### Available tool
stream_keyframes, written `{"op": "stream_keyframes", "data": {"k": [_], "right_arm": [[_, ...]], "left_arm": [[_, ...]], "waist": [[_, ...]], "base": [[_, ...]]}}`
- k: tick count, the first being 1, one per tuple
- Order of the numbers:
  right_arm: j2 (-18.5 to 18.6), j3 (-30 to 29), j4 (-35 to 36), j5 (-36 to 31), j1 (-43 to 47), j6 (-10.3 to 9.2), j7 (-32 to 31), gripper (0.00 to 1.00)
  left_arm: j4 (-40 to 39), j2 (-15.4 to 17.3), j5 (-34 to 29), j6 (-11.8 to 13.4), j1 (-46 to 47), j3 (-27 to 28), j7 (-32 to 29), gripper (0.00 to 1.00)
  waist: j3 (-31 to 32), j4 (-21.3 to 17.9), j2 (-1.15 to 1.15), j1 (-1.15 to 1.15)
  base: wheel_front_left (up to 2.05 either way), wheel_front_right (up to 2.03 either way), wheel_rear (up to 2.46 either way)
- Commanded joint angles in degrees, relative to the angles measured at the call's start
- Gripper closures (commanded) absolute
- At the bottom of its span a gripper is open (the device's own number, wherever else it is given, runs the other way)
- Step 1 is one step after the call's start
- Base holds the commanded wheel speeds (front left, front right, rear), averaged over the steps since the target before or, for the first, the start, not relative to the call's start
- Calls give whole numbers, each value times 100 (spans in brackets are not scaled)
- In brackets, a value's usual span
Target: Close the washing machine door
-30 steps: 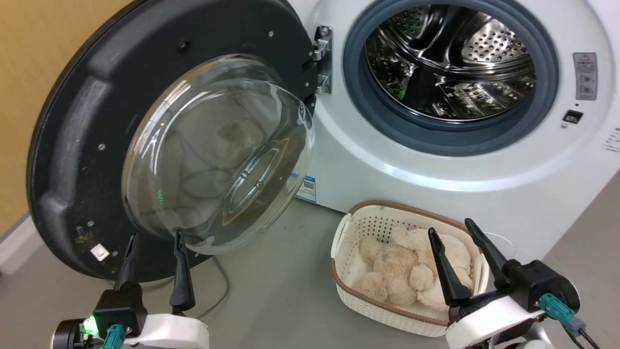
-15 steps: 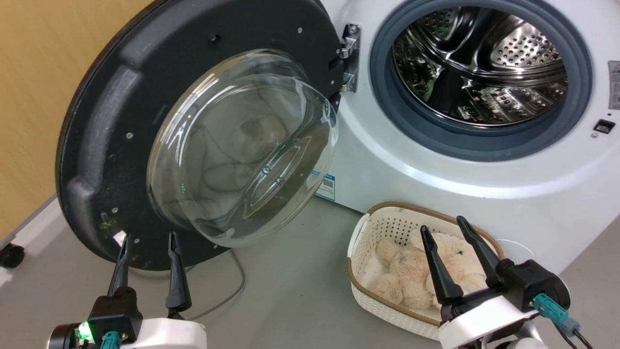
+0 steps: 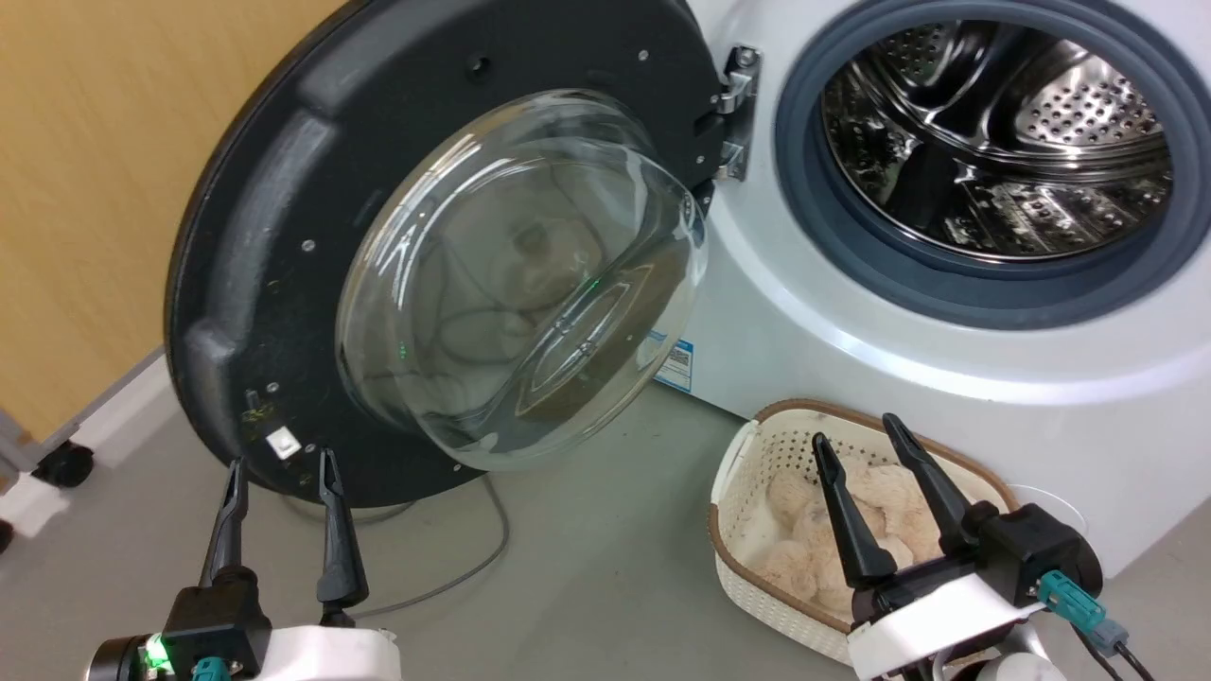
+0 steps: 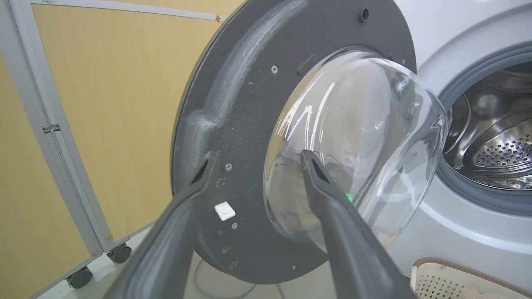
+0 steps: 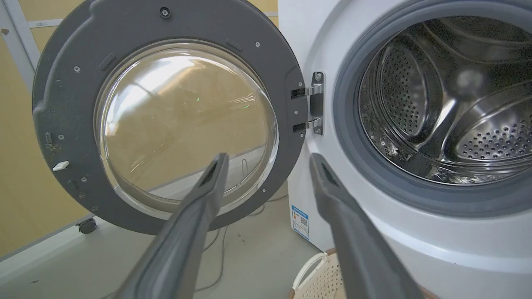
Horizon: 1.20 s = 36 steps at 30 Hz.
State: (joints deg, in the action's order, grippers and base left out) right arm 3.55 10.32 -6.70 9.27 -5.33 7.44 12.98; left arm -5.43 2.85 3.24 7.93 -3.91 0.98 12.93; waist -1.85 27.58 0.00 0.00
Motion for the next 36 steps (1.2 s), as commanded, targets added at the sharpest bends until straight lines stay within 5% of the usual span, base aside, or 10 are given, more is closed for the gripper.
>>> {"op": "stream_keyframes", "data": {"k": [1, 23, 24, 25, 36], "right_arm": [[28, 33, -23, 81, -102, 4, 55, 0], [49, 126, -56, 168, -80, 5, 202, 0], [48, 125, -54, 165, -71, 5, 202, 0], [48, 124, -52, 163, -63, 5, 202, 0], [45, -94, 131, 28, 104, 5, 202, 0]], "left_arm": [[-38, 3, 28, 29, -89, 22, 60, 0], [-19, 3, 107, 16, -133, 62, 207, 0], [0, 3, 133, -11, -133, 58, 207, 77], [8, 3, 161, -46, -132, 54, 207, 100], [300, 556, 546, -581, 712, 694, 207, 100]], "waist": [[0, 40, 0, 0], [52, 307, 0, 0], [51, 308, 0, 0], [51, 309, 0, 0], [-168, 339, 0, 0]], "base": [[0, 0, 0], [0, 0, 0], [0, 0, 0], [0, 0, 0], [0, 0, 0]]}}
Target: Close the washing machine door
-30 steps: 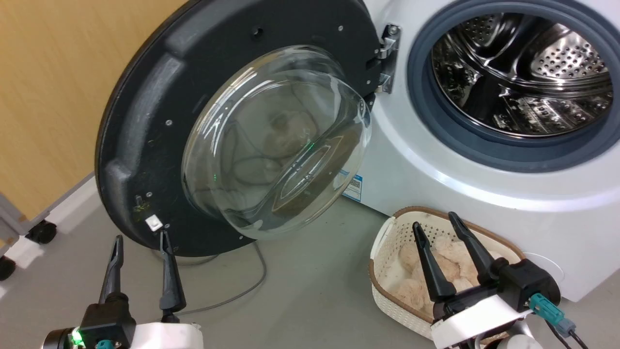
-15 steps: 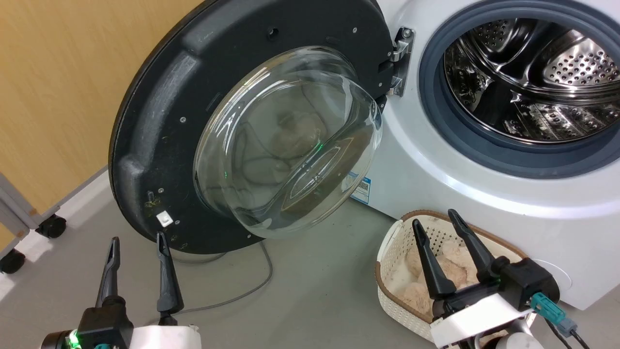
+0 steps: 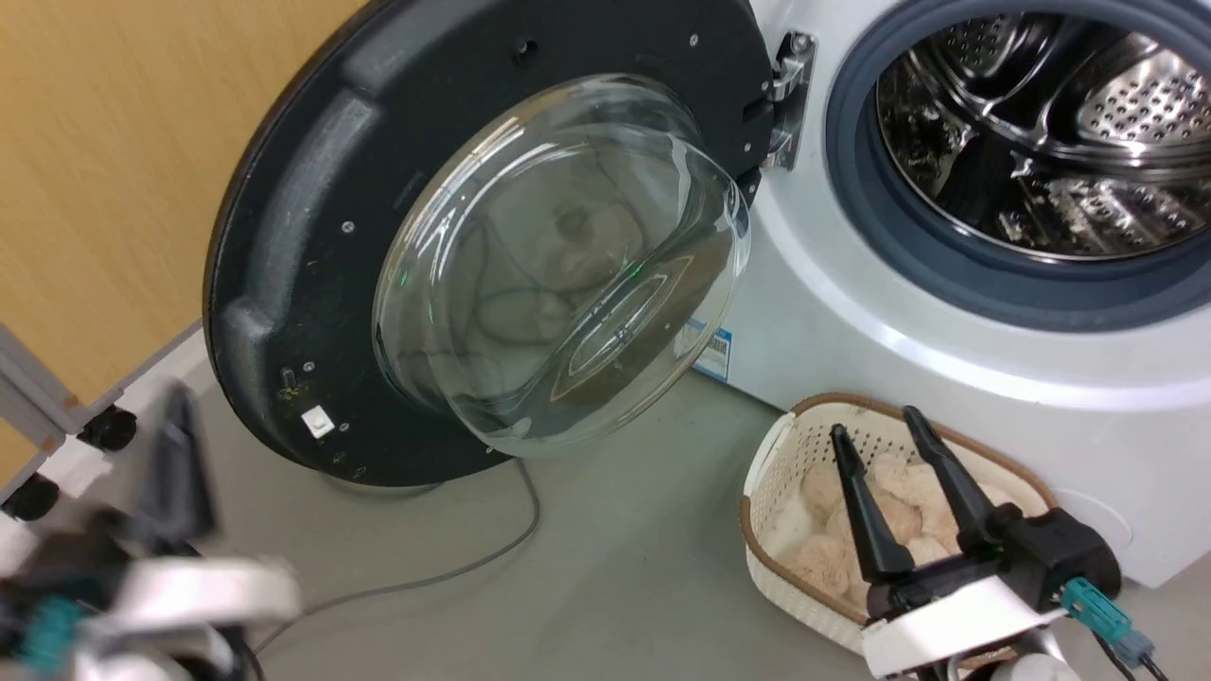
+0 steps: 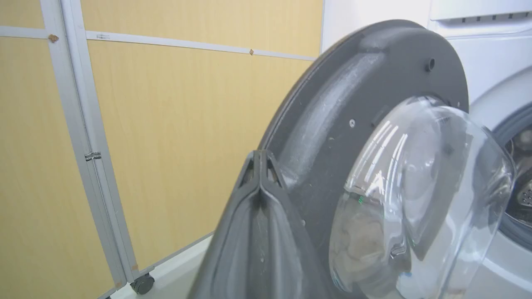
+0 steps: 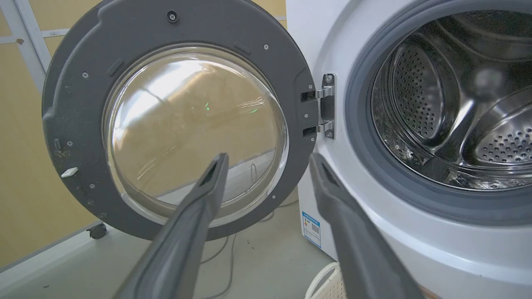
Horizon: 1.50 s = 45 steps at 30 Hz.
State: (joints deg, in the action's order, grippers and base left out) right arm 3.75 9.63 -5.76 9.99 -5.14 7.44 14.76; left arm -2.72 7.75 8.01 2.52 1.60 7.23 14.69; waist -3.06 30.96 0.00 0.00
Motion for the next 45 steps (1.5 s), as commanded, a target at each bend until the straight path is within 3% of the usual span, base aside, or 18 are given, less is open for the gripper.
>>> {"op": "stream_keyframes", "data": {"k": [1, 6, 11, 17, 24, 32, 38, 45], "right_arm": [[26, -63, 64, -70, 108, 5, 24, 0], [46, -269, 212, -193, 209, 5, 24, 0], [44, -296, 294, -275, 203, 5, 24, 0], [104, -257, 305, -311, 52, 5, 24, 0], [149, -323, 291, -348, -34, 5, 15, 0], [108, -419, 243, -342, -56, 5, 17, 0], [49, -523, 217, -277, 19, 5, 21, 0], [-43, -730, 255, -149, 282, 5, 23, 0]], "left_arm": [[107, 147, 216, -114, 335, 198, 30, 100], [841, 529, 1184, -490, 1349, 778, -250, 100], [2139, 663, 3037, -785, 2395, 1585, -1195, 100], [3395, 853, 4723, -893, 3169, 2229, -2542, 100], [4179, 897, 5802, -888, 3621, 2465, -3936, 100], [4135, 758, 6378, -974, 3504, 2274, -5142, 100], [3356, 585, 6742, -997, 2910, 1998, -6099, 100], [2280, 137, 6882, -958, 1993, 1593, -6813, 100]], "waist": [[-92, 3, 0, 0], [-308, 11, 0, 0], [-472, -129, 0, 0], [-634, -303, 0, 0], [-749, -342, 0, 0], [-661, -341, 0, 0], [-427, -402, 0, 0], [-5, -492, 0, 0]], "base": [[0, 0, 0], [0, 0, 0], [0, 0, 0], [0, 0, 0], [0, 0, 0], [0, 0, 0], [0, 0, 0], [0, 0, 0]]}}
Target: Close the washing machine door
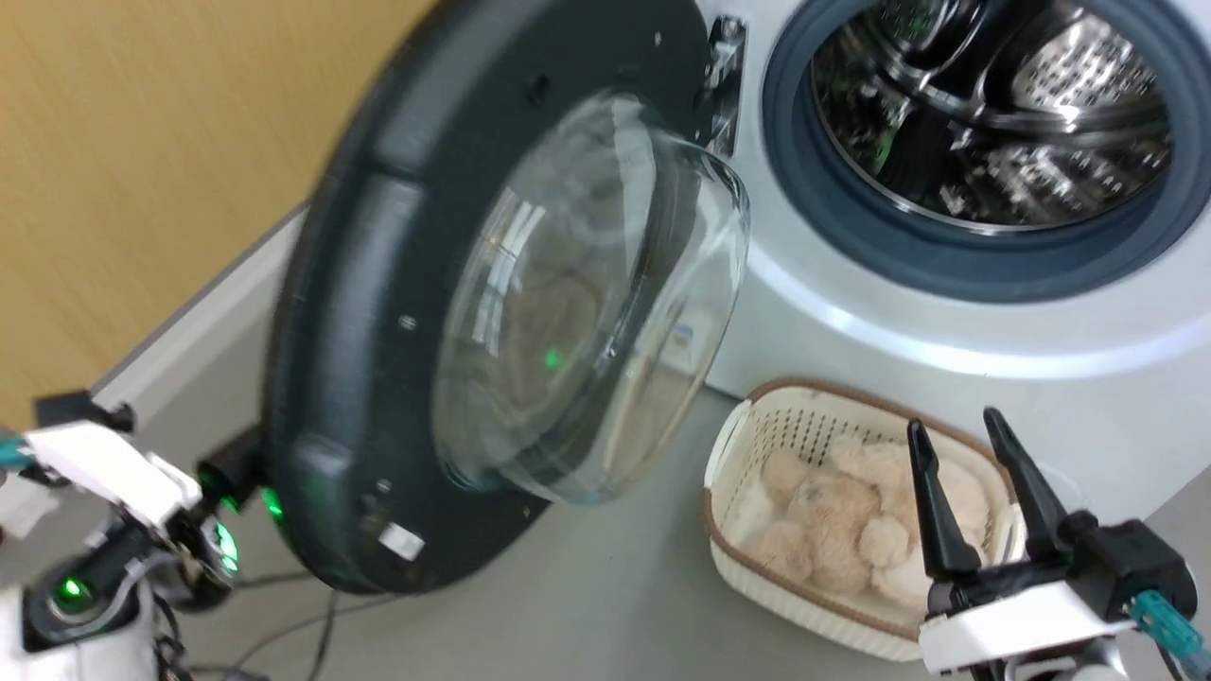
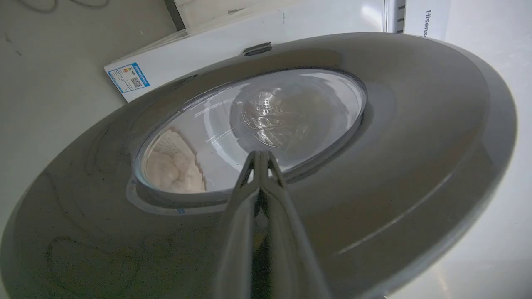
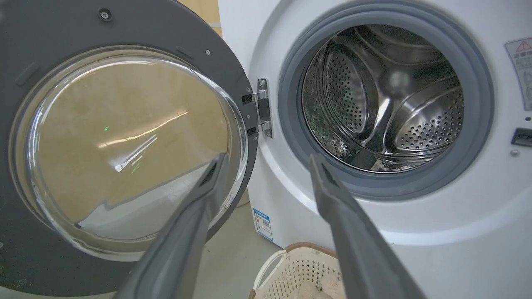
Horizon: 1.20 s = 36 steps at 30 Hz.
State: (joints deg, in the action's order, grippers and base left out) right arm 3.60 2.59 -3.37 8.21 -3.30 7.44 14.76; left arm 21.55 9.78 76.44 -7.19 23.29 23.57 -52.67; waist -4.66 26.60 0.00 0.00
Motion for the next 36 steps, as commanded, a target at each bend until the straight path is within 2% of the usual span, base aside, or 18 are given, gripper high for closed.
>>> {"op": "stream_keyframes", "data": {"k": [1, 8, 11, 16, 20, 30, 36], "right_arm": [[-36, -43, 26, 44, 142, 5, 23, 0], [-66, -172, 107, 96, 356, 5, 23, 0], [-68, -182, 130, 114, 390, 5, 23, 0], [-70, -174, 173, 154, 454, 5, 23, 0], [-71, -149, 185, 141, 432, 5, 23, 0], [-71, -112, 214, 67, 319, 5, 24, 0], [-72, -114, 252, 64, 266, 5, 24, 0]], "left_arm": [[-300, -137, 49, 58, -295, -84, -141, 100], [-1452, -531, 241, 432, -1072, -407, -478, 100], [-1745, -592, 263, 503, -1307, -567, -520, 100], [-2220, -672, 453, 721, -1785, -1000, -443, 100], [-2398, -686, 718, 815, -2057, -1375, -156, 100], [-2460, -689, 1233, 648, -2395, -2550, 748, 100], [-2418, -690, 1384, 502, -2284, -2964, 1445, 100]], "waist": [[213, -81, 0, 0], [446, -359, 0, 0], [470, -479, 0, 0], [459, -854, 0, 0], [395, -1254, 0, 0], [134, -2481, 0, 0], [-123, -3278, 0, 0]], "base": [[0, 0, 0], [0, 0, 0], [0, 0, 0], [0, 0, 0], [0, 0, 0], [0, 0, 0], [0, 0, 0]]}}
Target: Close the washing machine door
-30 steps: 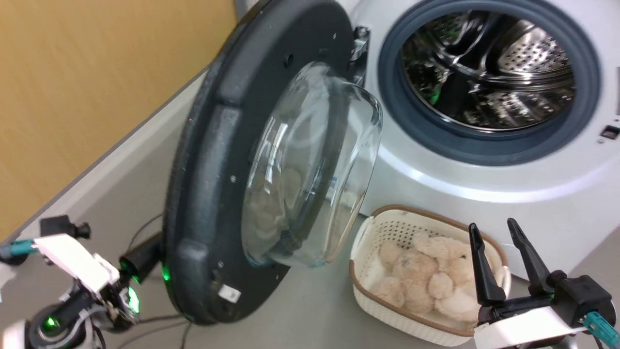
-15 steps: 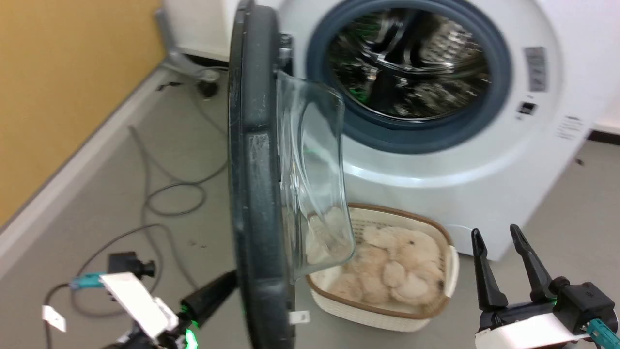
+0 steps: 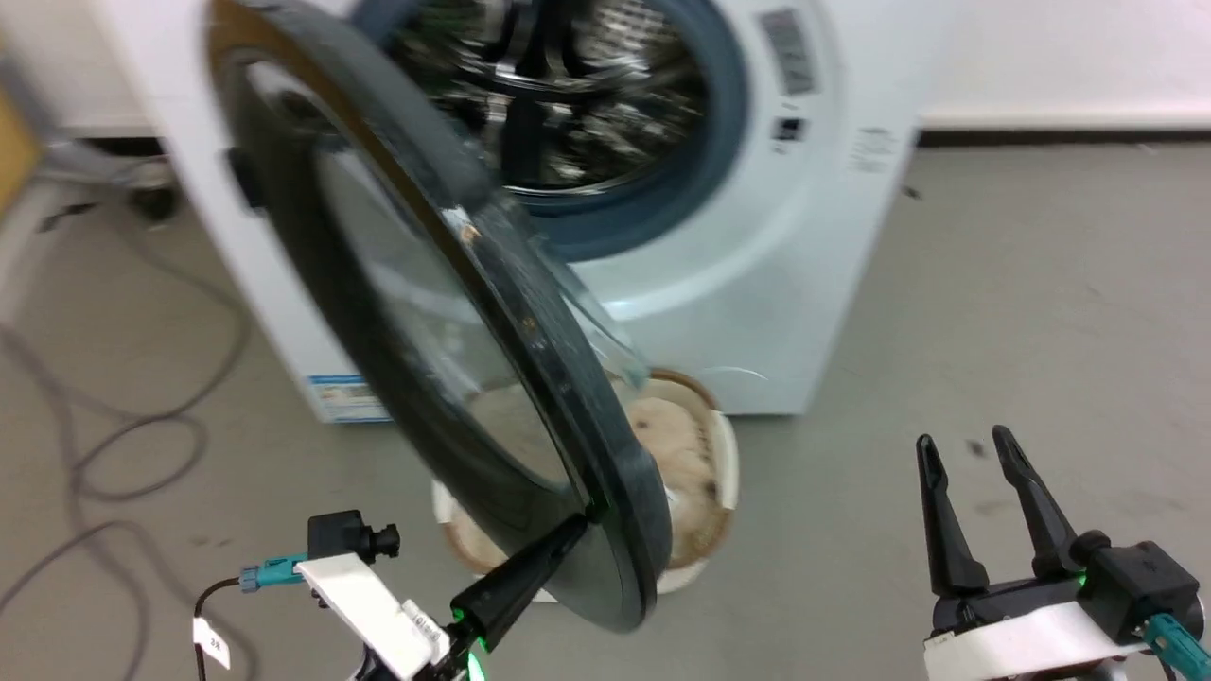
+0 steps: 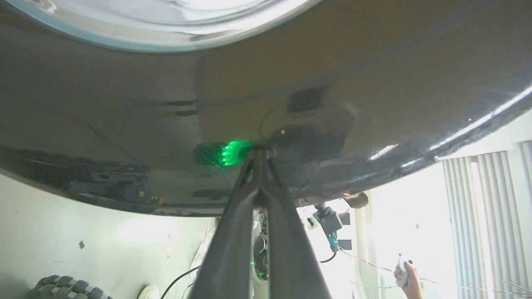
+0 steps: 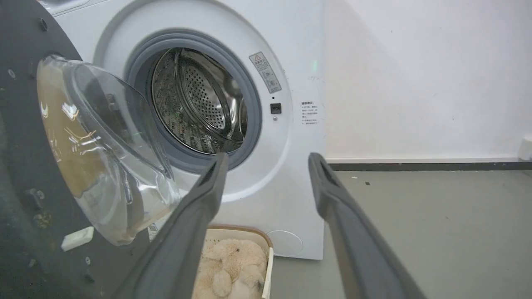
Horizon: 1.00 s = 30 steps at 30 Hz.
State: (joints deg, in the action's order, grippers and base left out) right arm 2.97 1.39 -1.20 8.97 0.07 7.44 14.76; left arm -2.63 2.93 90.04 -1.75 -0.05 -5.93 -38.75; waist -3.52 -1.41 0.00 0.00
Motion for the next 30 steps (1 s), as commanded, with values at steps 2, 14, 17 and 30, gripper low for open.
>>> {"op": "stream_keyframes", "data": {"k": [2, 14, 17, 30], "right_arm": [[-9, 27, 47, 6, -95, 5, 24, 0], [-9, 152, 133, 224, -226, 5, 24, 0], [-9, 228, 133, 291, -265, 5, 24, 0], [-9, 305, 118, 392, -269, 5, 24, 0]], "left_arm": [[56, -4, 16, -79, 147, -81, 327, 100], [655, -5, 304, -134, 1452, -119, 1809, 100], [959, -5, 333, -101, 1911, -119, 2128, 100], [2404, -5, 297, -339, 3133, -352, 3224, 100]], "waist": [[-348, -754, 0, 0], [-891, -1937, 0, 0], [-968, -2133, 0, 0], [-899, -2293, 0, 0]], "base": [[0, 0, 0], [0, 0, 0], [0, 0, 0], [0, 0, 0]]}}
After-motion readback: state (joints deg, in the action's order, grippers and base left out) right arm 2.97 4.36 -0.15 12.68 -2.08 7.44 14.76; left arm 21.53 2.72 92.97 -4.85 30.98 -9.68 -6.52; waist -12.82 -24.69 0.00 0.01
